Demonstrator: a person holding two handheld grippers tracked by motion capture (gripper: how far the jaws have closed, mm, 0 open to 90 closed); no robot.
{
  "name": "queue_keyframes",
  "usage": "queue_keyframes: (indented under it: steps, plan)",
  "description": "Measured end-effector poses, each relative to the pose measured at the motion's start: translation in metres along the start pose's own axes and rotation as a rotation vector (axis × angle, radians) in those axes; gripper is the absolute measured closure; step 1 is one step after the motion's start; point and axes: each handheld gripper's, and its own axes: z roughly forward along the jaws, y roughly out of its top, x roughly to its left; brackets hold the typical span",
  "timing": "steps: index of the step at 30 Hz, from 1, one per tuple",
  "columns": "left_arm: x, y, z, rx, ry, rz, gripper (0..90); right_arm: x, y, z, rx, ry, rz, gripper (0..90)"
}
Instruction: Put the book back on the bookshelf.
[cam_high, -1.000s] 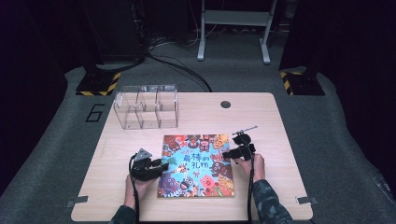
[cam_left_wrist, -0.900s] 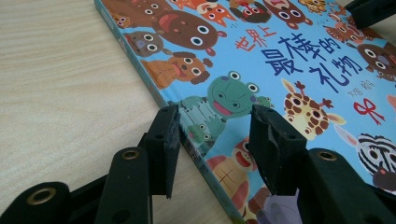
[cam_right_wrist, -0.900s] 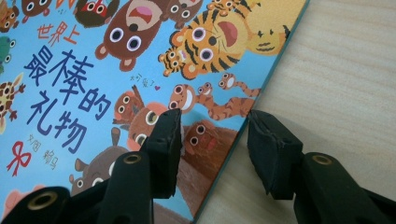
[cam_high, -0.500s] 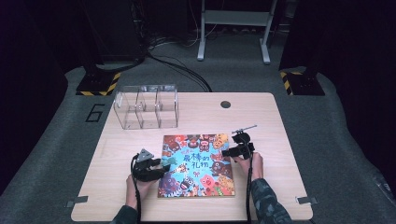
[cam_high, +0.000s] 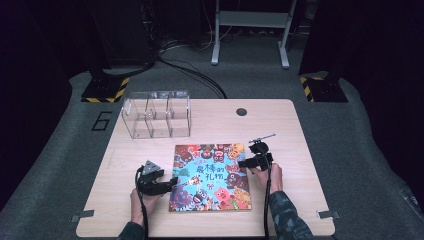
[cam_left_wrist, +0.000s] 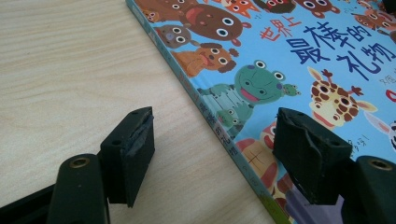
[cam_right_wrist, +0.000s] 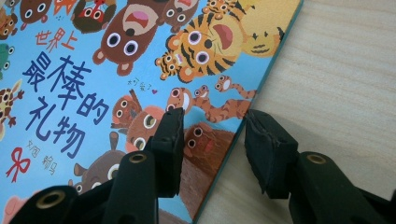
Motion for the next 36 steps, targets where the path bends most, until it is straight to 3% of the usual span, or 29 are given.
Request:
queue_keyframes:
  steps: [3,10,17,20,22,24,26,29,32,33,36]
  plan:
    - [0.002,0.000,-0.001,0.003,-0.005,0.005,32.8,-0.001,0.000,0.000,-0.001,0.004,-0.003,58.9]
    - [0.004,0.000,-0.001,-0.003,-0.083,-0.009,51.0,-0.007,-0.003,-0.002,-0.008,0.041,0.035,62.8]
    - [0.003,0.003,-0.001,0.020,-0.073,-0.009,50.6,-0.006,-0.001,-0.002,0.007,0.032,0.024,60.6]
    - [0.004,0.008,-0.001,0.067,-0.026,0.011,39.7,-0.006,-0.002,-0.002,0.017,0.040,0.021,60.4]
    - [0.011,0.008,-0.005,0.055,0.024,-0.028,28.0,-0.008,-0.003,-0.003,0.006,0.049,0.024,60.9]
    - [0.019,0.006,-0.008,0.050,0.044,-0.071,25.0,-0.006,-0.004,-0.004,0.013,0.039,0.028,60.2]
    - [0.020,0.006,-0.010,0.071,0.094,-0.048,21.3,-0.006,-0.004,-0.004,0.011,0.041,0.024,59.3]
    - [0.019,0.007,-0.008,0.077,0.112,-0.039,17.8,-0.004,-0.004,-0.003,0.010,0.049,0.014,54.5]
    - [0.013,0.008,-0.004,0.107,0.118,0.016,15.4,-0.001,-0.003,-0.002,0.017,0.051,0.006,47.9]
    - [0.011,0.007,-0.001,0.084,0.131,0.005,14.9,-0.001,-0.002,-0.001,0.013,0.049,0.001,47.8]
    - [0.012,0.007,-0.002,0.076,0.125,0.007,15.4,-0.001,-0.002,-0.001,0.006,0.048,0.013,49.1]
